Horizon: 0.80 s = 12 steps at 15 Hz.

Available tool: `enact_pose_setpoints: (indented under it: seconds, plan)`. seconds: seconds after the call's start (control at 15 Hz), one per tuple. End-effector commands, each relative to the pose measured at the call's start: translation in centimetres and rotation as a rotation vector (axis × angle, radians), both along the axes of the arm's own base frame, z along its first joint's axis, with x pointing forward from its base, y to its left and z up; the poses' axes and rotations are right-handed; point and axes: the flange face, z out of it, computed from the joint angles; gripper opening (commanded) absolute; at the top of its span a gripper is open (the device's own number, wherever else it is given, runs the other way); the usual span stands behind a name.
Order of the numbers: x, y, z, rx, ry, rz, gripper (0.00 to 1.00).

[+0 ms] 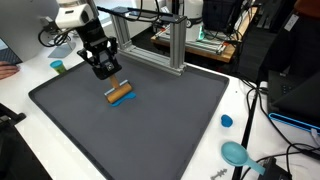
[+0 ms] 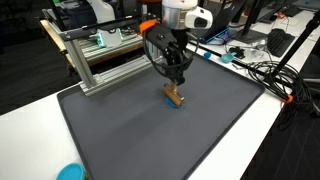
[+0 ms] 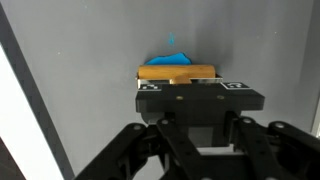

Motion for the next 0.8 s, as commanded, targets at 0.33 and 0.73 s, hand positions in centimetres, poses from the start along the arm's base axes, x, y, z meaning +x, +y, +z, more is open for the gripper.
enact_pose_setpoints:
  seconds: [0.33,0.73]
  plan:
    - [0.8,1.1,-4.3,0.108,0.070,0.126,0.21]
    - [1.2,0.3,-5.0,0.195,0.036,0.188,0.21]
